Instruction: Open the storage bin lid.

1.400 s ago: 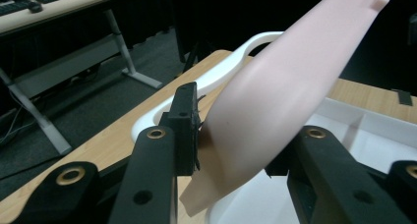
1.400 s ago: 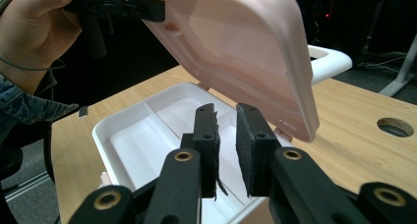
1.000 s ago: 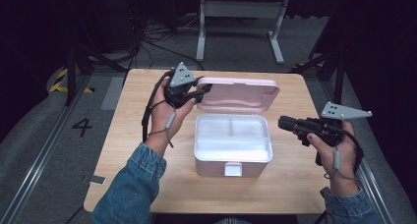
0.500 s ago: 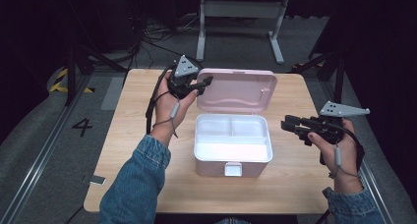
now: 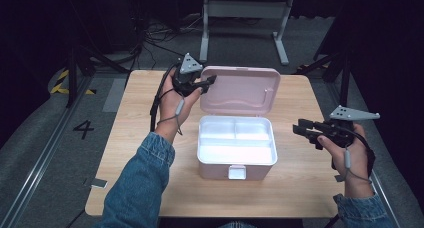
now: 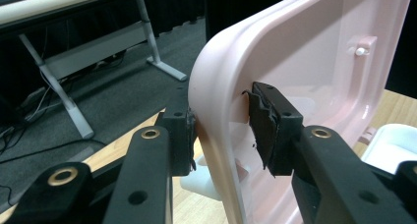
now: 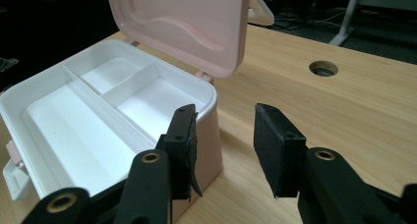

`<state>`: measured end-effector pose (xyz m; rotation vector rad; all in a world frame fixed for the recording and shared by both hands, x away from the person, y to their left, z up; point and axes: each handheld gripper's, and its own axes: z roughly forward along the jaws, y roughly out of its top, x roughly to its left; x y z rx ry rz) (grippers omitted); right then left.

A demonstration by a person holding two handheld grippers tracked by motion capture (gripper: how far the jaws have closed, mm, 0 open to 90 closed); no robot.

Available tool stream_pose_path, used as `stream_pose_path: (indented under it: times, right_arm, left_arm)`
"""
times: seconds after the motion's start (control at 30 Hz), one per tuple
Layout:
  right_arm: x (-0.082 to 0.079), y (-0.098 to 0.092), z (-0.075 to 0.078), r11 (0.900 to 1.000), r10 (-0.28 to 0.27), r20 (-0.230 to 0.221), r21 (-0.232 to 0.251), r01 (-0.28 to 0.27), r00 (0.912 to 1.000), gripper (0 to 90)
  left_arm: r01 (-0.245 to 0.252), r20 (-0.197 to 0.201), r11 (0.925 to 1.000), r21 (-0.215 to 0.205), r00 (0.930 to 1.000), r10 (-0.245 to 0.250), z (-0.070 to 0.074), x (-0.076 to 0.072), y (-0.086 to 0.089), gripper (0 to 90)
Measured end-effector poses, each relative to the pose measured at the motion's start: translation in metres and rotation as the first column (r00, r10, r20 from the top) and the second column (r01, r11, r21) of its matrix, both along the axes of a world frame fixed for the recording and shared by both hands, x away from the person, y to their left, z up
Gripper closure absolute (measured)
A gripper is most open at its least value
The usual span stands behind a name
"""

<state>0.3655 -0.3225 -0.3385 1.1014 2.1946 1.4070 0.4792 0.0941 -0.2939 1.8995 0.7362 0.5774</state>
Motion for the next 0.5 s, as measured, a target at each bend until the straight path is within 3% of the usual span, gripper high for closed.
stream_pose_path:
  times: [0.27,0.5]
  right_arm:
    - [-0.008,-0.013,-0.004,0.999,-0.036,-0.009,0.006,0.036,0.9993,62.0]
    - [-0.009,-0.016,-0.004,0.999,-0.026,-0.016,0.028,0.026,0.9996,61.9]
  left_arm:
    - [-0.017,-0.04,0.9998,0.006,0.999,0.017,-0.005,0.017,-0.002,61.0]
    - [-0.036,-0.074,0.9986,0.039,0.9965,0.039,-0.008,0.029,-0.004,58.4]
